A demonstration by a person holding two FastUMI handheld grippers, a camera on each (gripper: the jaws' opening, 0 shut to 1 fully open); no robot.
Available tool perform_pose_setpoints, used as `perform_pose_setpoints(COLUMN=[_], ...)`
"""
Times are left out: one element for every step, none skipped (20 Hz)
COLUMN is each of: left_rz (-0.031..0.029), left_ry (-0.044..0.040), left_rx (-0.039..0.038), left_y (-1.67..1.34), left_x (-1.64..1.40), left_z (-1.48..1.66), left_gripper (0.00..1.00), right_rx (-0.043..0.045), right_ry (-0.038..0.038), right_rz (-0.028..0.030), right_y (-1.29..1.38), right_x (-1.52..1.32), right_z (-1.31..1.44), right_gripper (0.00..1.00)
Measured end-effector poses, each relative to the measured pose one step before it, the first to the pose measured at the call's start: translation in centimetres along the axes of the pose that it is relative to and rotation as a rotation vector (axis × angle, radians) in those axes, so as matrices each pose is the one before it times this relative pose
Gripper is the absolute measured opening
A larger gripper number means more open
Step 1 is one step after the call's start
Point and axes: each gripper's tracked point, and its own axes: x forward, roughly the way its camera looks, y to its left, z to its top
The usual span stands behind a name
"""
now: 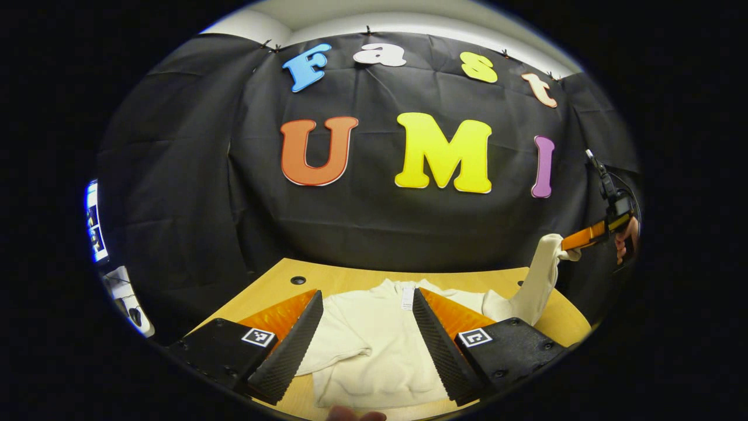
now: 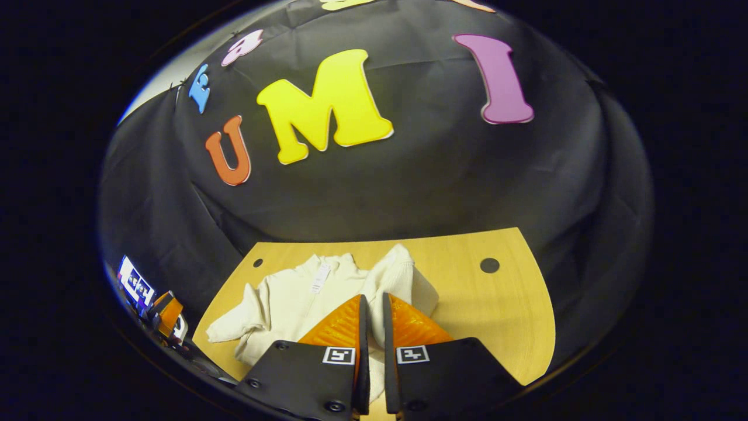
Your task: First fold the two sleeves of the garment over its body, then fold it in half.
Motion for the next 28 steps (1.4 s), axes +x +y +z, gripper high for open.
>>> perform_pose_setpoints(left_rz=[0.01833, 0.01872, 0.01552, 0.01612, 0.01905, 0.02081, 0.01889, 0.01843, 0.01938, 0.01992, 0.01331, 0.01257, 0.01186, 0.01235, 0.01300, 0.01113, 0.01122, 0.01254, 0.01042, 0.01070, 0.00829, 0.00556, 0.00335, 0.00597, 0.00418, -0.00542, -0.00672, -0.00223], left_ry=[0.00345, 0.00473, 0.00688, 0.00213, 0.00412, 0.00140, 0.00131, 0.00206, 0.00301, 0.00975, 0.00975, 0.00703, 0.00506, 0.00247, 0.00453, 0.00426, 0.00474, 0.00376, 0.00489, 0.00553, 0.00873, 0.00944, 0.00975, 0.00576, 0.00410, 0.00083, 0.00526, 0.00833], left_rx=[-0.00848, -0.01240, -0.01527, -0.01419, -0.00874, -0.00657, -0.00613, -0.00422, -0.00264, -0.00176, -0.00380, -0.00249, -0.00049, 0.00124, 0.00048, -0.00041, 0.00026, 0.00342, 0.00474, 0.00540, 0.00559, 0.00364, 0.00503, 0.00624, 0.00571, 0.00100, 0.00373, 0.00584], left_y=[0.976, 0.811, 0.890, 0.831, 0.883, 1.005, 0.925, 0.962, 0.999, 1.037, 0.838, 0.760, 0.687, 0.579, 0.731, 0.733, 0.559, 0.668, 0.702, 0.610, 0.548, 0.272, 0.449, 0.295, 0.361, 0.110, -0.038, -0.001], left_x=[-0.201, -0.081, -0.090, -0.298, -0.206, -0.218, -0.292, -0.133, -0.151, -0.193, 0.005, -0.149, -0.088, -0.044, -0.059, -0.076, -0.109, -0.164, -0.075, -0.166, -0.052, -0.042, 0.037, -0.130, 0.084, 0.112, 0.151, -0.062], left_z=[-0.234, -0.242, -0.186, -0.132, -0.143, -0.198, -0.162, 0.047, -0.102, -0.365, -0.430, -0.420, -0.209, -0.120, -0.114, -0.299, -0.082, -0.159, -0.186, -0.228, -0.439, -0.346, -0.519, -0.231, -0.327, -0.362, -0.416, -0.358], left_gripper=[0.98, 0.98, 0.98, 0.98, 0.98, 0.98, 0.98, 0.98, 0.98, 0.98, 0.98, 0.98, 0.98, 0.98, 0.98, 0.98, 0.98, 0.98, 0.98, 0.98, 0.98, 0.98, 0.98, 0.98, 0.98, 0.98, 0.98, 0.98], right_rx=[-0.01784, -0.01142, -0.01528, -0.01486, -0.01498, -0.01323, -0.01524, -0.01271, -0.01433, -0.01102, 0.00117, -0.01353, -0.02612, -0.02722, -0.03177, -0.02459, -0.02001, -0.01320, 0.00314, 0.00401, -0.00541, -0.00824, -0.00887, -0.00493, 0.00059, -0.00316, -0.00224, -0.00070], right_ry=[0.00701, 0.00844, 0.00906, 0.00694, 0.00579, 0.00547, 0.00977, 0.00932, 0.01453, 0.01675, 0.01719, 0.01758, 0.01595, 0.01739, 0.02608, 0.02870, 0.02823, 0.01784, 0.00934, 0.00874, 0.01100, 0.01330, 0.01558, 0.01094, 0.01151, 0.01257, 0.00437, -0.00294], right_rz=[0.02421, 0.02385, 0.02215, 0.02001, 0.02111, 0.01613, 0.01519, 0.01690, 0.01229, 0.00891, 0.00939, 0.00333, 0.00177, -0.00457, -0.00446, 0.00138, 0.00183, 0.00080, 0.00068, -0.00366, -0.00708, -0.01092, -0.00173, 0.00616, -0.00610, -0.00909, -0.00370, -0.00188], right_y=[1.701, 1.787, 1.707, 1.635, 1.720, 1.670, 1.528, 1.492, 1.327, 1.168, 1.190, 0.893, 1.008, 0.950, 0.960, 0.997, 0.915, 0.569, 0.763, 0.603, 0.395, 0.523, 0.465, 0.745, 0.290, 0.050, 0.186, 0.253], right_x=[0.861, 0.984, 1.221, 1.078, 1.244, 1.265, 1.670, 1.684, 1.894, 1.920, 1.854, 1.997, 2.074, 2.101, 2.249, 1.938, 2.006, 1.450, 1.486, 1.442, 1.634, 1.675, 1.528, 1.110, 1.345, 0.922, 0.723, 0.380], right_z=[0.516, 0.240, 0.284, 0.328, 0.342, 0.109, -0.039, -0.237, -0.204, -0.472, -0.399, -0.640, -0.685, -0.864, -1.009, -1.090, -0.846, -0.652, -0.116, -0.333, -0.343, -0.657, -0.678, -0.797, -0.508, -0.536, -0.165, -0.212], right_gripper=[0.11, 0.11, 0.11, 0.11, 0.11, 0.11, 0.11, 0.11, 0.11, 0.11, 0.11, 0.11, 0.11, 0.11, 0.11, 0.11, 0.11, 0.11, 0.09, 0.11, 0.11, 0.11, 0.11, 0.08, 0.11, 0.11, 0.09, 0.11])
